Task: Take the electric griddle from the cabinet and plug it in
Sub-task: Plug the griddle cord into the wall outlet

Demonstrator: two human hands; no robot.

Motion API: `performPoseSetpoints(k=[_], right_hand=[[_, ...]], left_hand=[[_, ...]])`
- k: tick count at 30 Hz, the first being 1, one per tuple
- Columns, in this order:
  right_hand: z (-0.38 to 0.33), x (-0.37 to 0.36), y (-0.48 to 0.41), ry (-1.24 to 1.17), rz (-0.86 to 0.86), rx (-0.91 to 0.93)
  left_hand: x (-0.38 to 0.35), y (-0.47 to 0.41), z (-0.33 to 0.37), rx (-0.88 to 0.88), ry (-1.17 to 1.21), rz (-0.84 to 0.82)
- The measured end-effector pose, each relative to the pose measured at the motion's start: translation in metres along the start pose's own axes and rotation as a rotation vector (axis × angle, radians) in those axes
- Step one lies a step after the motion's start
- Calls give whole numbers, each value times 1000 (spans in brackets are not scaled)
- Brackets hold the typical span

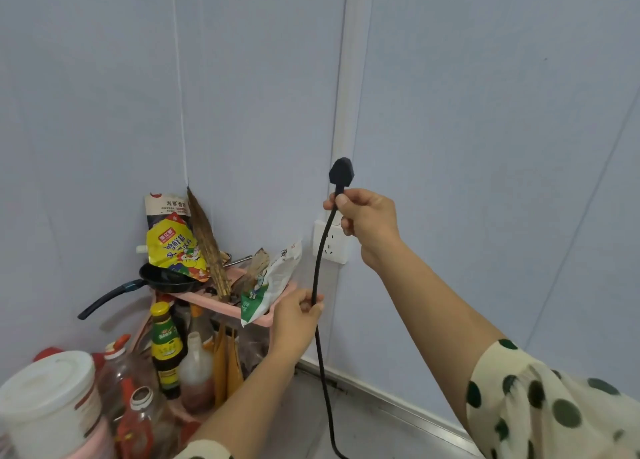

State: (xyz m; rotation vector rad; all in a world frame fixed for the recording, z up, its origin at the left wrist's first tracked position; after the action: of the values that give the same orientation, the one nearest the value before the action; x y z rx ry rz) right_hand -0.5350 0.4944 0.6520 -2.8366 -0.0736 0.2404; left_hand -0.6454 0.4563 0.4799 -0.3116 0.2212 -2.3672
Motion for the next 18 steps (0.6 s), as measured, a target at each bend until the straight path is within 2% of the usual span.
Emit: performPoseSetpoints(k=[5,8,18], right_hand=[[24,5,-21,-72,-30,-69],[50,7,-33,-68,-37,-87],[144,-4,-56,53,13,-146]], left_hand=[[-1,-1,-40,13,-155,-46],[-2,-5,-64,42,-293,-2],[4,-25,-121,264,-389,85]])
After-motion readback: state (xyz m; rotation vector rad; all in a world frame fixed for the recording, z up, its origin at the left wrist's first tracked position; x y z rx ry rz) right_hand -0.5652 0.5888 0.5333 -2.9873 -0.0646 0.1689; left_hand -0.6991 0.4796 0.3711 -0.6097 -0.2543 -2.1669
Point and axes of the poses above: each hand's wrist, its own y-axis away from the middle knuckle, its own x-axis out of the back of the hand, z = x × y, the point moved 3 cm from there along -y, towards the middle knuckle, and after that the axes turned 12 degrees about z, right-handed, at the moved point
